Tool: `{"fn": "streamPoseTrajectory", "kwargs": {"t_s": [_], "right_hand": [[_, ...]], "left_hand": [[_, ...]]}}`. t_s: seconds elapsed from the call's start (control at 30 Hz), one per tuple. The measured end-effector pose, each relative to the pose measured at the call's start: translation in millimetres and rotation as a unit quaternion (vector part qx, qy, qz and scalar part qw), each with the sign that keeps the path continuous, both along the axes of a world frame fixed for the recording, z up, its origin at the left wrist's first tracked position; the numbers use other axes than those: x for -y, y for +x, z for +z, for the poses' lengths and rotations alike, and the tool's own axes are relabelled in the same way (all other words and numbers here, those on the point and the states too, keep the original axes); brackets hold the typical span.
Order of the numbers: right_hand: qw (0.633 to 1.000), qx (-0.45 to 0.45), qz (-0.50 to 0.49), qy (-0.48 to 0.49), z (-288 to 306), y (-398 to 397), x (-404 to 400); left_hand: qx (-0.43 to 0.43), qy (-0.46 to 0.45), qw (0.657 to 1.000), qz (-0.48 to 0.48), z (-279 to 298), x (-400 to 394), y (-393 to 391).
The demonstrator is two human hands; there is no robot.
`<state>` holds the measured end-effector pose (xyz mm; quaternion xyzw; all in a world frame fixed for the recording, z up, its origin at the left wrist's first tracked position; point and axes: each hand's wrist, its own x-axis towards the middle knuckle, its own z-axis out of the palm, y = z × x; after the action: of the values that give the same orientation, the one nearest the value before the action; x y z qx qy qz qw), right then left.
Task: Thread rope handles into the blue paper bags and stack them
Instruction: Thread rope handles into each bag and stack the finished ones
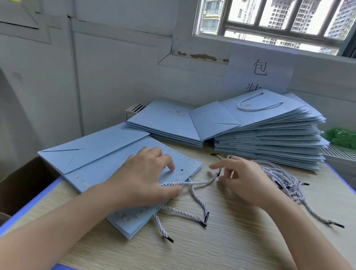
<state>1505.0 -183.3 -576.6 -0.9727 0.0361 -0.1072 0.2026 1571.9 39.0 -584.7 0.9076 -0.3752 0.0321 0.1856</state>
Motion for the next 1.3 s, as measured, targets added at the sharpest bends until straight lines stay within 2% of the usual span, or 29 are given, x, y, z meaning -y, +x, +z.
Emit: {"fn": "streamPoseTrajectory", "kwargs": {"t_s": [0.07,0.2,0.27,0.37,0.47,0.57,0.77,0.9,1.0,1.3], "right_hand": [[0.999,0.002,-0.004,-0.036,-4,4,0],[0.998,0.040,-0.017,-0.036,-3,2,1],[0.997,0.062,-0.021,0.048,0,1,-6],[0.965,0.076,0.008,0.250,8,-1,-22],[0.945,0.061,0.048,0.318,6,0,-33],[0.950,0.041,0.048,0.307,0,2,-36],[0.983,0.055,0.044,0.172,0,5,-40],[0.986,0.062,0.057,0.142,-1,5,-46],[0.985,0.047,0.059,0.154,0,5,-46],[0.954,0.044,0.046,0.292,-1,3,-40]], "left_hand": [[-0.001,0.010,1.000,-0.002,2,0,-1],[-0.002,0.024,1.000,-0.010,3,2,-6],[-0.010,0.014,1.000,-0.023,3,3,-9],[-0.017,0.001,0.998,-0.055,2,5,-15],[-0.006,-0.011,0.997,-0.080,0,9,-20],[0.010,-0.020,0.996,-0.089,0,10,-22],[0.012,-0.020,0.996,-0.090,0,10,-24],[0.006,-0.021,0.996,-0.087,1,9,-24],[0.001,-0.043,0.995,-0.088,2,9,-24],[0.000,-0.082,0.992,-0.092,2,7,-25]]}}
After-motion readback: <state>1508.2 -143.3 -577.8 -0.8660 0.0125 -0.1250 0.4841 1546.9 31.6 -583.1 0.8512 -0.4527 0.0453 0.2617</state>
